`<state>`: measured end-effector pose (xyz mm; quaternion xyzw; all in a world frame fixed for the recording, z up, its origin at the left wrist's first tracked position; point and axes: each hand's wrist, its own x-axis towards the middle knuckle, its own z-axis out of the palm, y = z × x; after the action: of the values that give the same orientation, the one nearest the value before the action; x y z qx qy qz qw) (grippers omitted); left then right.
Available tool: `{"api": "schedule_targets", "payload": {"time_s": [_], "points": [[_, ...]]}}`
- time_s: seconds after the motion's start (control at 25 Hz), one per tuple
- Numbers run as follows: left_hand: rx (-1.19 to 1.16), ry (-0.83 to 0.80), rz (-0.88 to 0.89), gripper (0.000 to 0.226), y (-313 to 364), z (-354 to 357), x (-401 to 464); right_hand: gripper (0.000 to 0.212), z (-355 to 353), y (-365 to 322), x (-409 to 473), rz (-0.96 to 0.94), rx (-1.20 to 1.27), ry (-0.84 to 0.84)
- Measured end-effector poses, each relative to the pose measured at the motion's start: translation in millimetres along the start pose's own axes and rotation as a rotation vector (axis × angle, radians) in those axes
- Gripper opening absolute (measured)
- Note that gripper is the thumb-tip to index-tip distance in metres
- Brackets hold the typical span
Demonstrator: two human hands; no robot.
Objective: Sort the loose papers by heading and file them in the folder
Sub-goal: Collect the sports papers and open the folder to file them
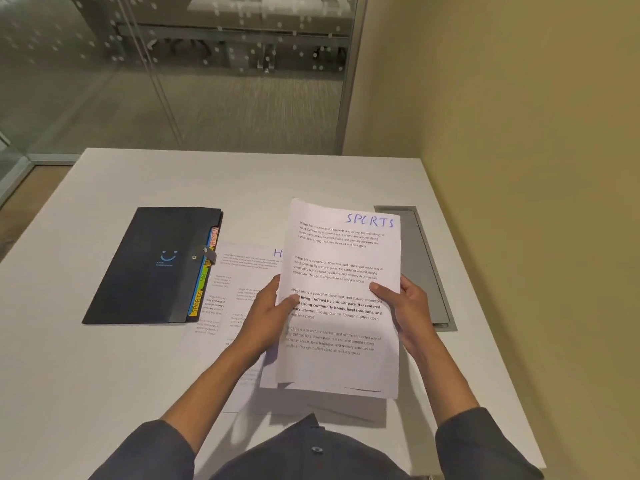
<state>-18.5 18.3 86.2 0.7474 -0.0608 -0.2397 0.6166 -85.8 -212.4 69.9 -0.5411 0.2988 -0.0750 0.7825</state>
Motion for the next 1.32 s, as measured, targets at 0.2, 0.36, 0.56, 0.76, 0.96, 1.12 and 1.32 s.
{"api": "schedule_targets", "payload": {"time_s": [0.2,0.36,0.56,0.76,0.96,1.12,1.32], "points": [[0.100,0.045,0.123,0.031,-3,-10,-1,0.033,10,4,1,0.019,-0.015,-0.054],[0.446,0.149,0.349,0.044,-13,-19,3,0.029,29,11,-3,-0.016,-0.061,-0.030],[0.615,0.277,0.404,0.073,-16,-23,8,0.030,41,17,-7,-0.025,-0.027,-0.033],[0.528,0.404,0.443,0.051,-15,-22,9,0.022,41,14,-9,-0.047,-0.089,-0.030],[-0.153,0.338,0.008,0.015,-3,-27,24,0.018,40,15,-7,-0.059,-0.229,-0.032],[-0.220,0.233,-0.002,0.025,6,-30,23,0.017,43,16,-5,-0.087,-0.259,-0.030],[-0.200,0.227,0.024,0.020,8,-28,22,0.023,50,16,-9,-0.170,-0.261,0.014]]}}
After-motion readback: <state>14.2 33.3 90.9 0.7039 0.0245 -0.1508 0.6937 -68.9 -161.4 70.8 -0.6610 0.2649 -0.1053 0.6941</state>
